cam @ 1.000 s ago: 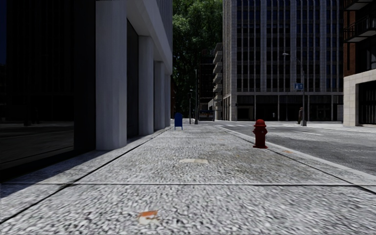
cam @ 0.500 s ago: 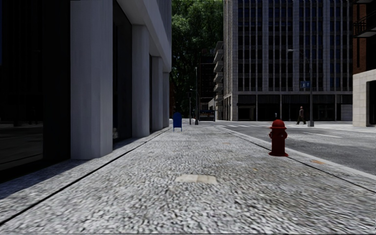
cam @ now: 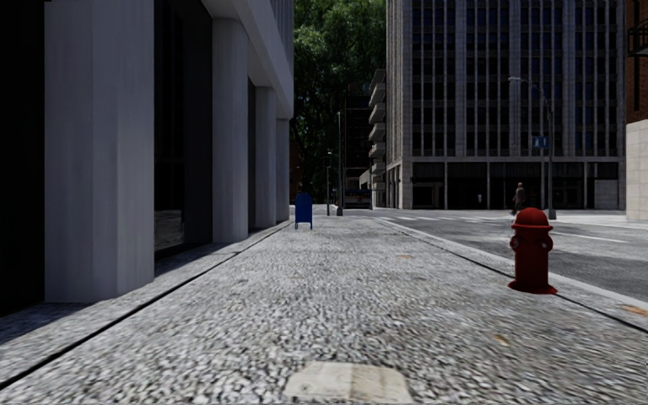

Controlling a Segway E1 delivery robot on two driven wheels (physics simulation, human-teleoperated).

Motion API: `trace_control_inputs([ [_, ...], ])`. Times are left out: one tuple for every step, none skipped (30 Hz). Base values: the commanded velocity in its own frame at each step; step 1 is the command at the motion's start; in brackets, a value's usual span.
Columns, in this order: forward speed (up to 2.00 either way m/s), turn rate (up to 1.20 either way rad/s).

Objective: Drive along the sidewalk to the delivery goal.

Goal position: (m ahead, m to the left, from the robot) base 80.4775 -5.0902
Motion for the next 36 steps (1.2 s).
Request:
trace_control_inputs([
  [2.00, 0.00],
  [2.00, 0.00],
  [2.00, 0.00],
  [2.00, 0.00],
  [2.00, 0.00],
  [2.00, 0.00],
  [2.00, 0.00],
  [2.00, 0.00],
  [2.00, 0.00],
  [2.00, 0.00],
  [2.00, 0.00],
  [2.00, 0.00],
  [2.00, 0.00],
  [2.00, 0.00],
  [2.00, 0.00],
  [2.00, 0.00],
  [2.00, 0.00],
  [2.00, 0.00],
  [2.00, 0.00],
  [2.00, 0.00],
  [2.00, 0.00],
  [2.00, 0.00],
  [2.00, 0.00],
  [2.00, 0.00],
  [2.00, 0.00],
  [2.00, 0.00],
  [2.00, 0.00],
  [2.00, 0.00],
  [2.00, 0.00],
  [2.00, 0.00],
  [2.00, 0.00],
  [2.00, 0.00],
  [2.00, 0.00],
  [2.00, 0.00],
  [2.00, 0.00],
  [2.00, 0.00],
])
